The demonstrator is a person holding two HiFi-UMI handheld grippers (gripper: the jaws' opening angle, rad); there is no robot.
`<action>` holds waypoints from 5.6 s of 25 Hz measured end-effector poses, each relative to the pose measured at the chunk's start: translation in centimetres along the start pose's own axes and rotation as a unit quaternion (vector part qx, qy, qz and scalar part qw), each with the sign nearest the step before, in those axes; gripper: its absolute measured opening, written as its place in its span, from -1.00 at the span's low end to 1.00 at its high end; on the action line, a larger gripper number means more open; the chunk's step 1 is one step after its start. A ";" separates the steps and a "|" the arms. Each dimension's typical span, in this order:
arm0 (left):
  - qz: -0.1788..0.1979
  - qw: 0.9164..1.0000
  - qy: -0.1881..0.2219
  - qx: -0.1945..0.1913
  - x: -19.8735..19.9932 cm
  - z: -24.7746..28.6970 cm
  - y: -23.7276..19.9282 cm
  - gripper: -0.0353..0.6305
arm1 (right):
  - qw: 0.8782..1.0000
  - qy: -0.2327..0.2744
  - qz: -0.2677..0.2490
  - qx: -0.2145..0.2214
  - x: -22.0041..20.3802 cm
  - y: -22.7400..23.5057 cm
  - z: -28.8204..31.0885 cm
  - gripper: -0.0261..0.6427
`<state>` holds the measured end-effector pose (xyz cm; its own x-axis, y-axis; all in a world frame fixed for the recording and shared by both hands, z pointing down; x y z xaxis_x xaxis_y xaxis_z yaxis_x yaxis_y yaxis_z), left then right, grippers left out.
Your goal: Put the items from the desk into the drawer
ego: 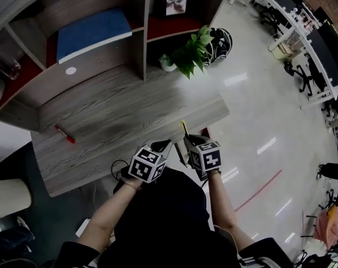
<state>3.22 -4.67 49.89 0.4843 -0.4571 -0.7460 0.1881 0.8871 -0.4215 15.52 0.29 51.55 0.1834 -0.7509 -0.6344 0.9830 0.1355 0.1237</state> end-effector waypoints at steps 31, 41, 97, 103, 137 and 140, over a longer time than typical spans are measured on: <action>0.003 0.995 -0.098 -0.012 -6.3 8.4 5.3 -0.84 | 0.979 -0.030 0.201 0.005 -12.5 7.4 3.0 -0.72; -0.024 0.996 -0.089 0.009 -6.5 7.8 4.3 -0.84 | 0.964 0.013 0.265 0.002 -10.5 8.2 5.6 -0.54; -0.029 0.999 0.025 0.008 -2.0 5.7 7.3 -0.85 | 0.983 0.105 0.149 0.037 -7.3 4.8 -4.5 -0.94; -0.036 0.999 0.031 0.019 -2.3 4.9 7.0 -0.85 | 0.983 0.110 0.141 0.048 -6.8 3.7 -4.5 -0.94; -0.148 0.960 0.141 0.193 -3.6 -16.2 -9.6 -0.85 | 0.976 0.065 -0.016 0.207 6.0 -19.4 5.6 -0.94; -0.160 0.952 0.151 0.213 -4.1 -18.4 -11.1 -0.85 | 0.973 0.056 -0.035 0.223 6.9 -21.8 6.6 -0.94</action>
<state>-16.54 -13.87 48.16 0.0880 -0.6483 -0.7563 0.6449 0.6157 -0.4527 -4.70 -12.10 49.56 0.1404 -0.6699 -0.7291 0.8972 -0.2253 0.3798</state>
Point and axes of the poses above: the fingertips, and each gripper's own axes: z forward along the fingers, y to its right, x out of its top, the point moved 6 cm from there along -z, backward along the fingers, and after that the axes turned 5 degrees about -x, right-handed, at the moved point
